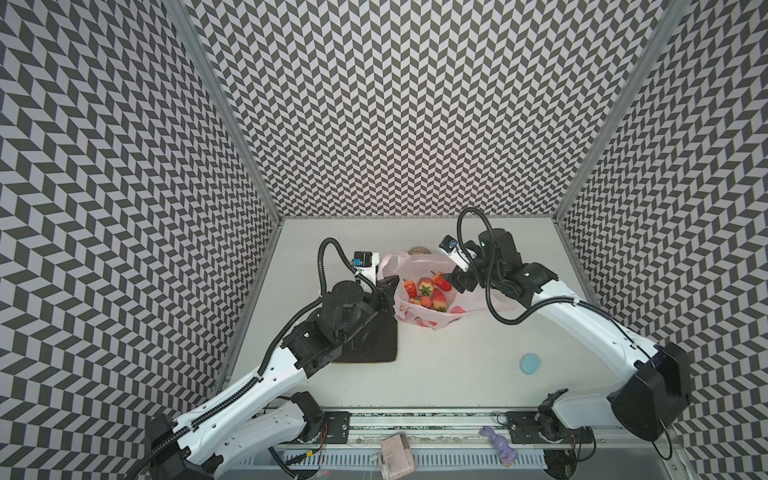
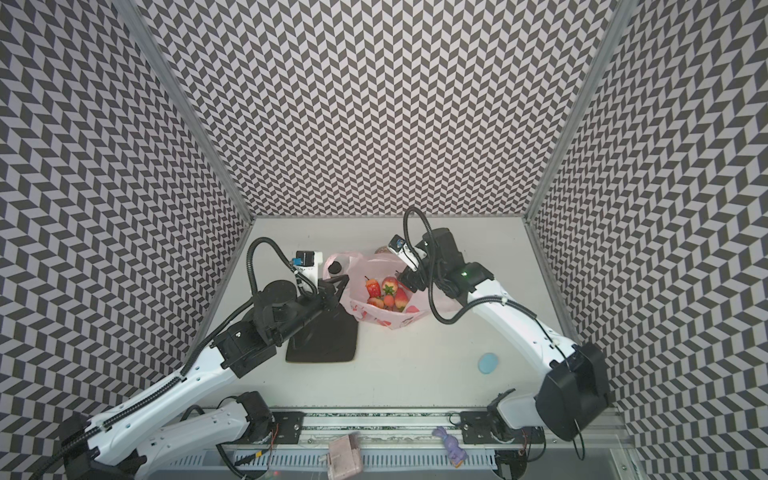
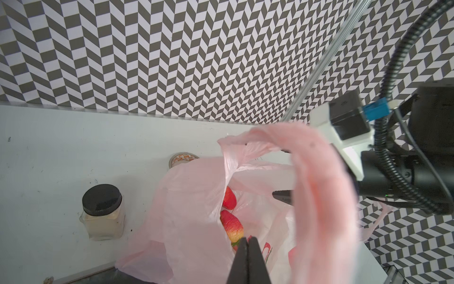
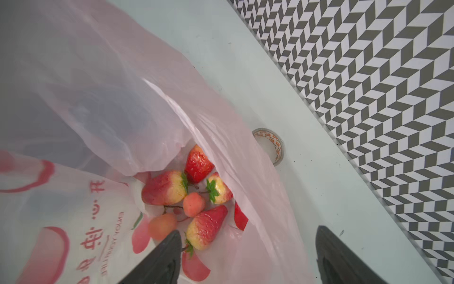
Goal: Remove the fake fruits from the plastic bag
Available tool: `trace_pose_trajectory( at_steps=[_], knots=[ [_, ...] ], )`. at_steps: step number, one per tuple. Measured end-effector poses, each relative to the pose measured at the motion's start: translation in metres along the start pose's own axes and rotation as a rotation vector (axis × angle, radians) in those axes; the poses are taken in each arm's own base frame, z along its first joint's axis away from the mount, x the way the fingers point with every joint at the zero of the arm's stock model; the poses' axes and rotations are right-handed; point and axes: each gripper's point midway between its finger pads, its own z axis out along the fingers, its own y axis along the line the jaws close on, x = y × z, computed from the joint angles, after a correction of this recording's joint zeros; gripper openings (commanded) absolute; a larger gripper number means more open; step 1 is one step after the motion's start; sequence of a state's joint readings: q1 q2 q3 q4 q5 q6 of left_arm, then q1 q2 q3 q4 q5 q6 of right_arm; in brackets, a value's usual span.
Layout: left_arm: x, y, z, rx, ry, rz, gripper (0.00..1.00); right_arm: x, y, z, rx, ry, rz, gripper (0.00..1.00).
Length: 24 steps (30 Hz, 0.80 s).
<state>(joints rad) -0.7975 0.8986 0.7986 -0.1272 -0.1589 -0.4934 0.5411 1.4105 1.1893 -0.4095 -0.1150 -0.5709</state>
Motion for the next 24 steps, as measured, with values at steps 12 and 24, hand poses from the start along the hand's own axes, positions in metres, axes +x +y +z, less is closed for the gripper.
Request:
trace_pose_trajectory(
  at_steps=[12,24],
  knots=[
    [0.001,0.001,-0.007,0.009,-0.014,-0.027,0.0,0.012,-0.043,0.035,0.226,0.057,-0.056,0.05],
    [-0.01,-0.012,0.018,0.055,-0.064,0.002,0.0,-0.005,-0.106,-0.006,0.408,-0.058,0.079,0.0]
  ],
)
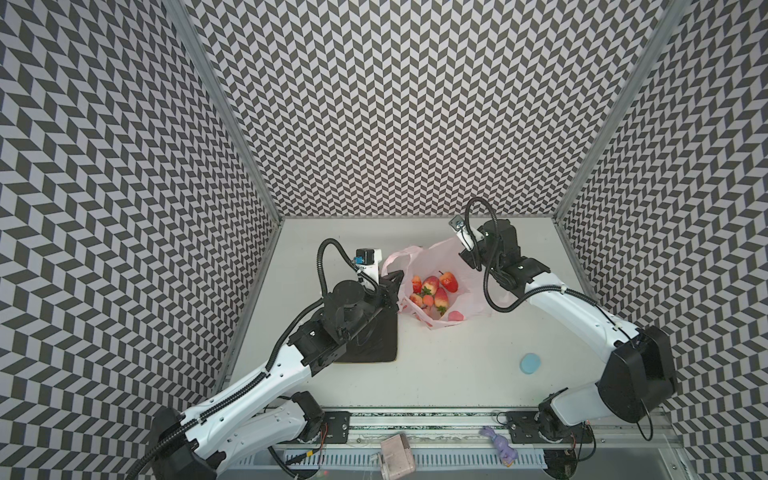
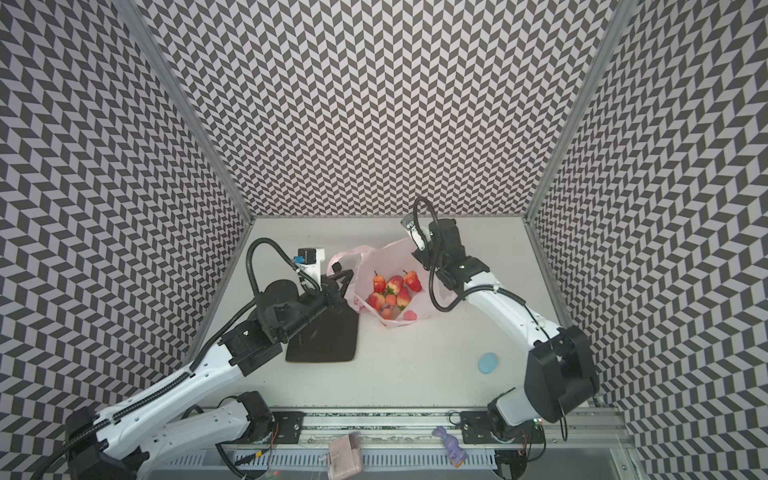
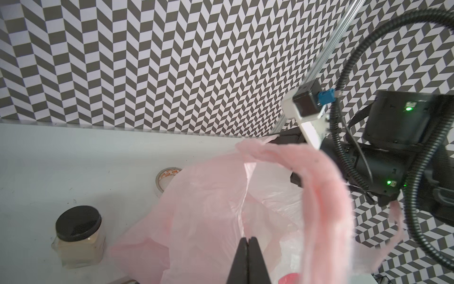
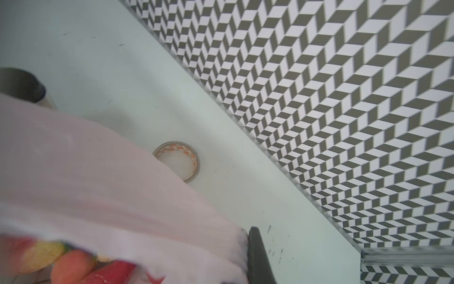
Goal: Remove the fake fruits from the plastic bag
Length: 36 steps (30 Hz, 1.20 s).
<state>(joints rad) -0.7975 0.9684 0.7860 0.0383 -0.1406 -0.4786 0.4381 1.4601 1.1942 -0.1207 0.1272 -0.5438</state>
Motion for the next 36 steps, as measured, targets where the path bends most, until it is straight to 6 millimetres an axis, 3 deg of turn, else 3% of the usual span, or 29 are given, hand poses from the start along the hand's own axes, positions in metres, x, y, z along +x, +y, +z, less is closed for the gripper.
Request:
trace_pose_trajectory(
  at_steps=[4,8,10,12,15,18,22,25,27,31,33,36],
  knots=[
    [0.0,-0.002,0.012,0.007,-0.008,0.012,0.0,-0.023,-0.032,-0.023,0.079,-0.092,0.063,0.0],
    [0.001,0.002,0.019,0.0,-0.012,0.011,0.0,-0.037,-0.039,-0.043,0.103,-0.171,0.112,0.0],
    [0.002,0.002,0.019,0.003,-0.015,0.007,0.0,-0.03,-0.033,-0.046,0.088,-0.172,0.134,0.0],
    [0.006,0.004,0.019,0.007,-0.011,0.001,0.0,-0.014,-0.021,-0.041,0.057,-0.141,0.155,0.08],
    [0.023,0.011,0.017,0.005,0.023,-0.017,0.0,0.017,0.001,-0.034,-0.003,-0.064,0.194,0.31],
    [0.044,0.018,0.013,0.004,0.066,-0.037,0.0,0.035,0.017,-0.037,-0.06,-0.015,0.233,0.48],
    [0.062,0.024,0.007,0.002,0.104,-0.06,0.0,0.02,0.022,-0.064,-0.13,-0.064,0.293,0.58],
    [0.068,0.027,-0.001,0.007,0.112,-0.079,0.0,-0.009,0.025,-0.098,-0.211,-0.158,0.336,0.58],
    [0.071,0.029,-0.006,0.012,0.11,-0.092,0.0,-0.034,0.042,-0.125,-0.303,-0.236,0.352,0.56],
    [0.077,0.032,-0.012,0.01,0.112,-0.105,0.0,-0.068,0.105,-0.174,-0.532,-0.331,0.356,0.5],
    [0.079,0.034,-0.012,0.005,0.12,-0.112,0.0,-0.066,0.139,-0.188,-0.623,-0.318,0.365,0.46],
    [0.08,0.034,-0.012,0.003,0.122,-0.117,0.0,-0.039,0.171,-0.183,-0.655,-0.211,0.424,0.34]
  ],
)
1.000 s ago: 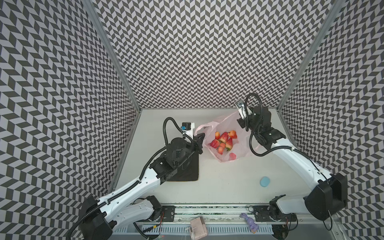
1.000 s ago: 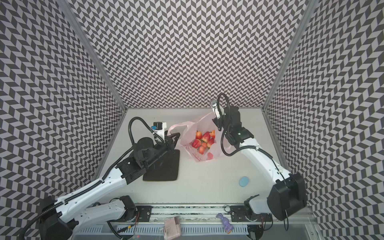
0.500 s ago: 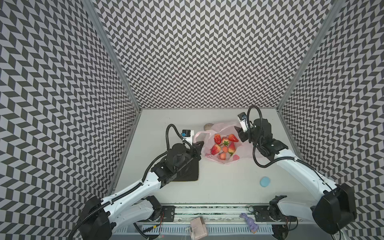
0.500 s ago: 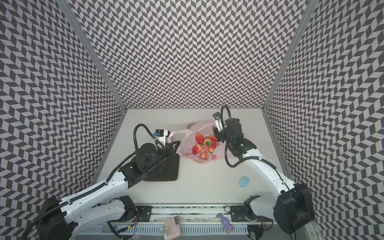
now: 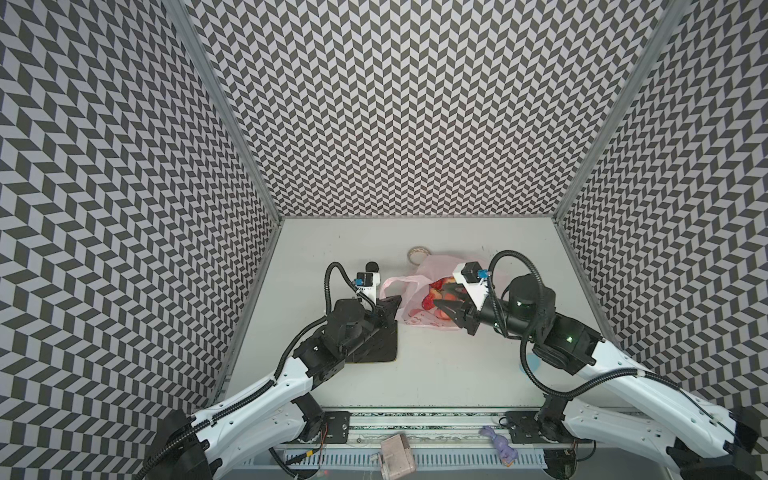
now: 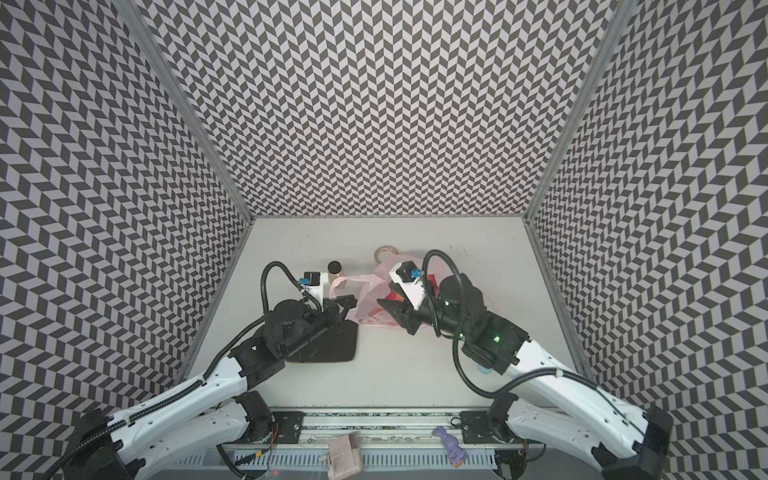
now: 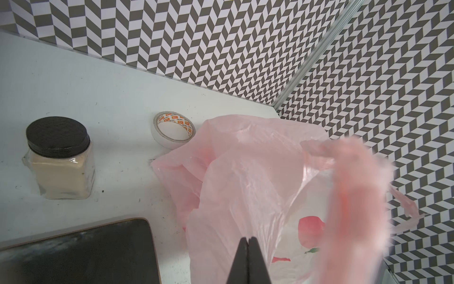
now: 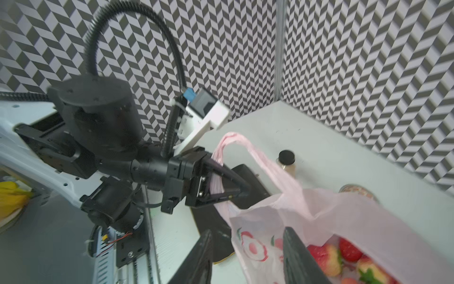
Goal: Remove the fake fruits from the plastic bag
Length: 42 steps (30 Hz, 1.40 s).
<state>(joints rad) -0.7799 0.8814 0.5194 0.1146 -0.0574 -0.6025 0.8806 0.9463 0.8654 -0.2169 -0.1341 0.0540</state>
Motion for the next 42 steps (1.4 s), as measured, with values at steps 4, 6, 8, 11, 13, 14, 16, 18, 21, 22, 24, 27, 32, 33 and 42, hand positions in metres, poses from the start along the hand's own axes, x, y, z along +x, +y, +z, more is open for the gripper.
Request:
trace_pose_trajectory(
  at_steps=[4,6,8,11,13,14,16,18,21,22,24,27,32,33,42],
  knots=[
    [0.0,0.0,-0.001,0.002,-0.002,-0.002,0.0,0.067,-0.017,0.018,0.113,0.14,0.144,0.25],
    [0.0,0.0,-0.002,0.001,-0.003,-0.002,0.0,0.099,-0.029,0.025,0.188,0.212,0.197,0.21],
    [0.001,0.001,-0.003,0.001,-0.003,-0.004,0.0,0.129,-0.041,0.029,0.261,0.277,0.241,0.2],
    [0.003,0.003,-0.005,-0.001,-0.003,-0.01,0.0,0.17,-0.049,0.03,0.323,0.359,0.28,0.19],
    [0.005,0.005,-0.006,-0.005,-0.002,-0.015,0.0,0.196,-0.048,0.027,0.335,0.41,0.298,0.19],
    [0.006,0.006,-0.006,-0.009,0.0,-0.017,0.0,0.209,-0.047,0.025,0.337,0.436,0.305,0.19],
    [0.01,0.009,-0.006,-0.016,0.007,-0.02,0.0,0.227,-0.045,0.023,0.339,0.475,0.318,0.21],
    [0.014,0.012,-0.006,-0.022,0.015,-0.02,0.0,0.237,-0.044,0.021,0.341,0.501,0.331,0.23],
    [0.02,0.016,-0.007,-0.032,0.028,-0.021,0.0,0.233,-0.042,0.024,0.337,0.493,0.34,0.28],
    [0.021,0.017,-0.007,-0.034,0.031,-0.022,0.0,0.226,-0.041,0.027,0.334,0.475,0.345,0.29],
    [0.021,0.017,-0.007,-0.035,0.031,-0.022,0.0,0.206,-0.04,0.033,0.329,0.424,0.355,0.32],
    [0.021,0.017,-0.007,-0.034,0.03,-0.022,0.0,0.167,-0.042,0.041,0.336,0.294,0.394,0.38],
    [0.02,0.016,-0.006,-0.029,0.027,-0.022,0.0,0.149,-0.059,0.049,0.425,0.176,0.508,0.41],
    [0.02,0.016,-0.006,-0.028,0.028,-0.022,0.0,0.151,-0.065,0.053,0.453,0.172,0.534,0.41],
    [0.023,0.016,-0.003,-0.027,0.04,-0.021,0.0,0.146,-0.111,0.108,0.631,0.133,0.726,0.51]
  ],
)
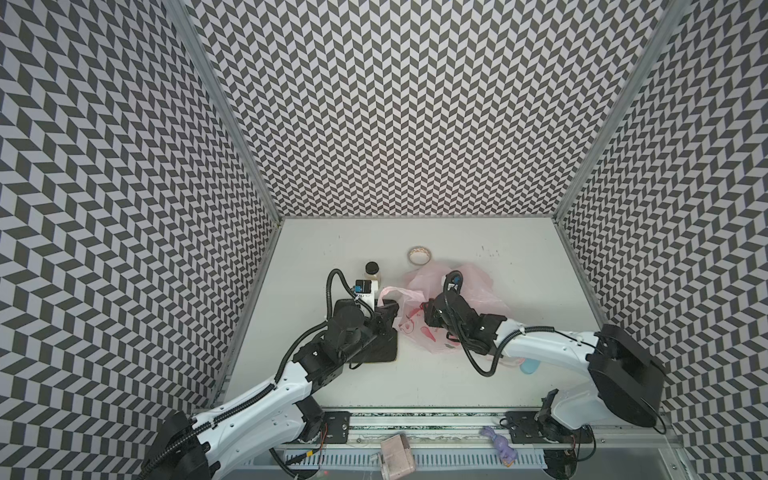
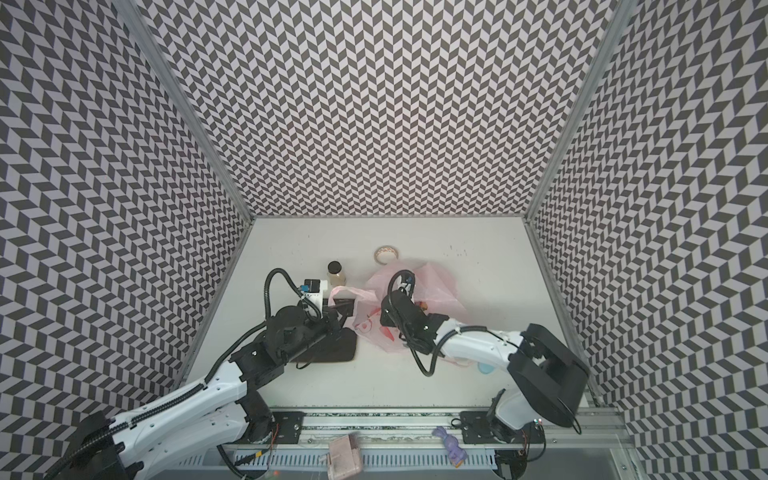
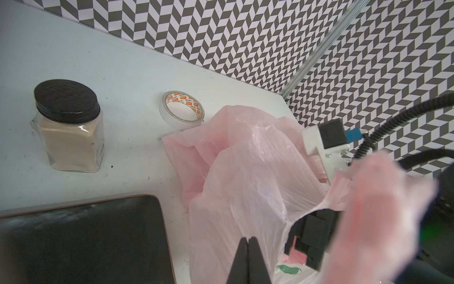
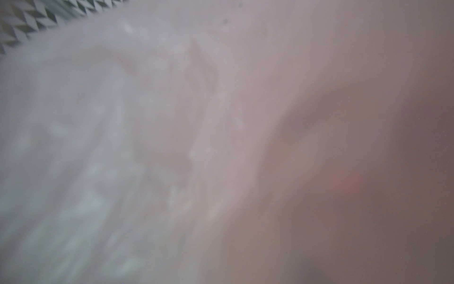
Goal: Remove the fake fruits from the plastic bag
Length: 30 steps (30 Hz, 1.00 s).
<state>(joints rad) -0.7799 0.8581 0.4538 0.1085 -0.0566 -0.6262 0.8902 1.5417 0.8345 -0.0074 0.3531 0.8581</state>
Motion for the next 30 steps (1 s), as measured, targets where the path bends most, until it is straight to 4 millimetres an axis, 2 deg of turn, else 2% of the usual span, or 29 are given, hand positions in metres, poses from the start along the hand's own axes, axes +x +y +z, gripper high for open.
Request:
trace_pose_trajectory(
  at_steps=[6,13,18,24,30],
  knots=[
    [-0.01,-0.007,0.0,0.013,-0.02,-0.001,0.0,-0.015,-0.006,0.034,0.087,0.001,0.1,0.43],
    [-0.028,-0.013,-0.002,0.006,-0.069,-0.01,0.0,-0.015,-0.016,0.04,0.124,0.011,0.141,0.35],
    [-0.034,-0.009,-0.003,-0.02,-0.097,-0.029,0.0,-0.012,-0.019,0.044,0.13,0.023,0.153,0.44],
    [-0.035,-0.008,-0.003,-0.025,-0.101,-0.034,0.0,0.001,-0.027,0.062,0.159,0.068,0.138,0.52],
    [-0.036,-0.009,-0.005,-0.021,-0.106,-0.039,0.0,0.005,-0.028,0.077,0.172,0.09,0.128,0.58]
  ],
)
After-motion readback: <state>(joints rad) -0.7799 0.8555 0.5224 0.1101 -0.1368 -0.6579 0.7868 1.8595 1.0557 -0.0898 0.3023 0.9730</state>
